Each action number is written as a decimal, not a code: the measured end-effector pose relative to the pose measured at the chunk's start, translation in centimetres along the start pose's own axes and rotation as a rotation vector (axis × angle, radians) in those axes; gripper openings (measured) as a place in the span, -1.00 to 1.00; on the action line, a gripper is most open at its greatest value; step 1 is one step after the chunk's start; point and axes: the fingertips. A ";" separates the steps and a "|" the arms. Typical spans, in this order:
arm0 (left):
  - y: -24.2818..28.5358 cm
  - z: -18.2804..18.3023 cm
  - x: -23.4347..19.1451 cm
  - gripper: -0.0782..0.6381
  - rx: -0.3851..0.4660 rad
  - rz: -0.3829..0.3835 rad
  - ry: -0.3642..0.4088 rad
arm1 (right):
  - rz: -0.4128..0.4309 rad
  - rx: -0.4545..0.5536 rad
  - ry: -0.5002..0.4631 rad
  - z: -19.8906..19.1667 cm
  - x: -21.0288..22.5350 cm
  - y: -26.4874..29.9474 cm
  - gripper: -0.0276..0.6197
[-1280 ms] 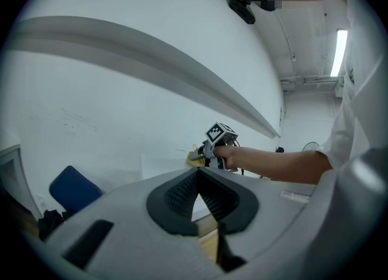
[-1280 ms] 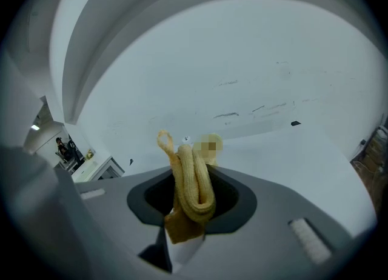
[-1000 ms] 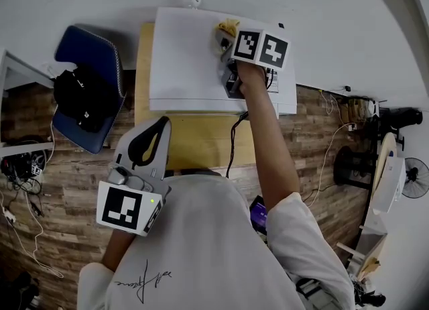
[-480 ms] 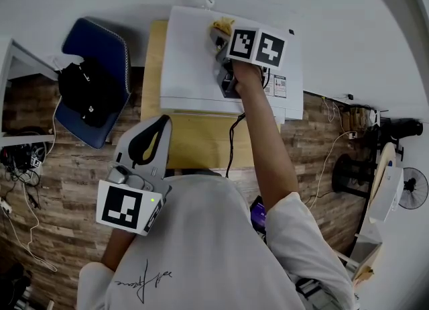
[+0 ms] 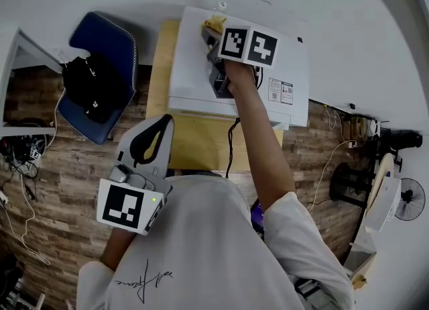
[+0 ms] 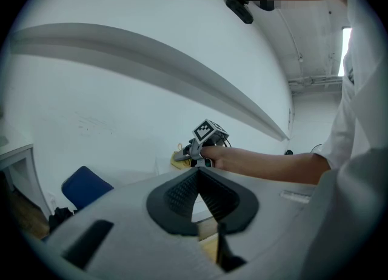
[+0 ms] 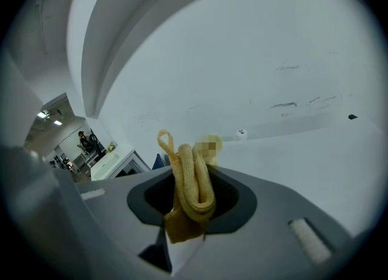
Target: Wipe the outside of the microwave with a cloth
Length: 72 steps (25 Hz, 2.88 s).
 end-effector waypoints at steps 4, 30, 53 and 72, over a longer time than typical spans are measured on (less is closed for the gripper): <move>-0.3 0.1 -0.3 -0.80 0.002 0.017 0.005 | 0.027 -0.011 -0.027 0.0 -1.8 1.0 -0.55; 0.9 -0.3 3.6 -0.80 0.000 0.019 0.031 | 0.251 0.069 0.160 1.8 -2.3 -4.4 -0.55; 8.1 -0.7 11.2 -0.80 -0.034 -0.179 0.073 | -0.118 0.174 0.281 -0.5 20.9 -18.4 -0.54; 8.9 -1.9 12.5 -0.80 -0.082 -0.206 0.076 | -0.417 0.083 0.149 -5.4 28.4 -22.5 -0.55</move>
Point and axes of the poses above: the fingertips, and each gripper's own axes: y forward along the fingers, x to its right, z out of its top, and after that the axes turned 4 degrees about -y, right-handed
